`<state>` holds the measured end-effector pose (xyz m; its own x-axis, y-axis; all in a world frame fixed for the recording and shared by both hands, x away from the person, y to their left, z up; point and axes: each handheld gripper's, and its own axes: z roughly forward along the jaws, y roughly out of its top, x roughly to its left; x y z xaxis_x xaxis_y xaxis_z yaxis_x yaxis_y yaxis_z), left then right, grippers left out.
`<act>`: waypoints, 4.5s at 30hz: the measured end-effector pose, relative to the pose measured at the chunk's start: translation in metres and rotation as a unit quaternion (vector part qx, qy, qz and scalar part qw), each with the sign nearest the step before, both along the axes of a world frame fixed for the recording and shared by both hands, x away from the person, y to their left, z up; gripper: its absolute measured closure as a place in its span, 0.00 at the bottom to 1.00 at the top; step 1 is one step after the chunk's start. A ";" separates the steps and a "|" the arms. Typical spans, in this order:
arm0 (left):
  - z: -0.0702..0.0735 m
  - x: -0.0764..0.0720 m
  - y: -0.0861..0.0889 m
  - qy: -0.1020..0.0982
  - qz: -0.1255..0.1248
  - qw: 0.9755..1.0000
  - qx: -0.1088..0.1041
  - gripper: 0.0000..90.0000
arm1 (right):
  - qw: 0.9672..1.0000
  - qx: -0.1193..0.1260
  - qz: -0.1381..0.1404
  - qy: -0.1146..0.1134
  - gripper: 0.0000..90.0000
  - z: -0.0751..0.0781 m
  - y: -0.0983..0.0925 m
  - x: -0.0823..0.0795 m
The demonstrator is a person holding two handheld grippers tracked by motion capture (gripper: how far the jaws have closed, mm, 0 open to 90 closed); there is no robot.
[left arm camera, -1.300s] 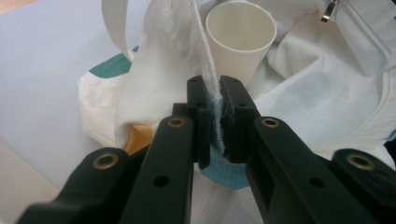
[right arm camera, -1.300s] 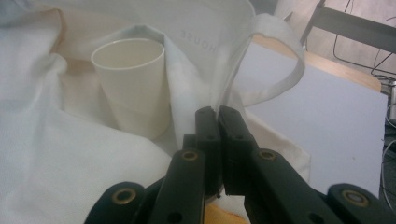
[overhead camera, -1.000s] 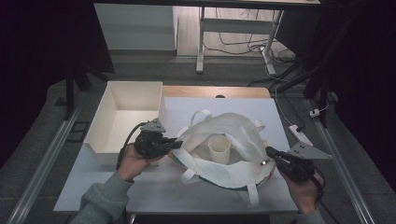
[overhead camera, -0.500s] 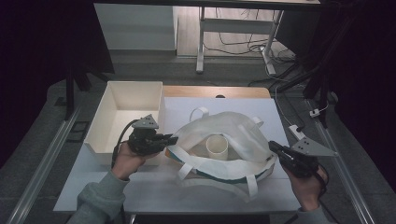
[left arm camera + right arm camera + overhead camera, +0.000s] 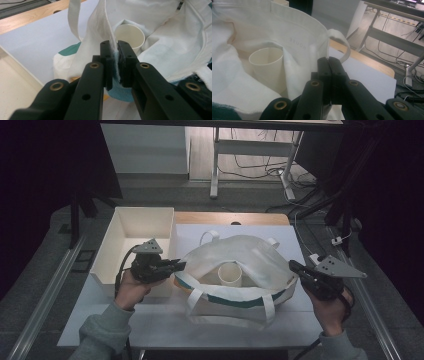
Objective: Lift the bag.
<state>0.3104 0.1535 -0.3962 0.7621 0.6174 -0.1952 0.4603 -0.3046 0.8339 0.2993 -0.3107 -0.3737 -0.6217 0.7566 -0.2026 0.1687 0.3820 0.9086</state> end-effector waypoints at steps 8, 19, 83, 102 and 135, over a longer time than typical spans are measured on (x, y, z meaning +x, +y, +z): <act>0.002 0.000 0.004 -0.004 0.008 1.000 -0.005 0.92 | 1.000 -0.001 0.002 -0.008 0.99 0.007 0.003 0.006; 0.014 0.000 0.009 -0.019 0.019 0.999 -0.028 0.92 | 0.999 0.000 -0.001 -0.036 1.00 0.027 0.004 0.008; 0.007 0.021 0.009 -0.007 0.031 0.999 -0.008 0.44 | 0.999 0.024 0.009 0.031 0.54 0.011 0.017 0.067; -0.013 -0.012 0.030 -0.023 0.048 0.999 -0.010 0.41 | 0.996 0.034 0.026 0.083 0.48 -0.028 -0.009 0.035; -0.069 -0.043 0.061 0.023 0.090 0.995 0.029 0.34 | 0.995 0.015 -0.008 0.097 0.48 -0.076 -0.032 0.025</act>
<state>0.2675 0.2149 -0.4648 0.6295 0.7541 -0.1872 0.5486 -0.2608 0.7944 0.3241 -0.3428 -0.4494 -0.6347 0.7706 -0.0573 0.3483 0.3515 0.8690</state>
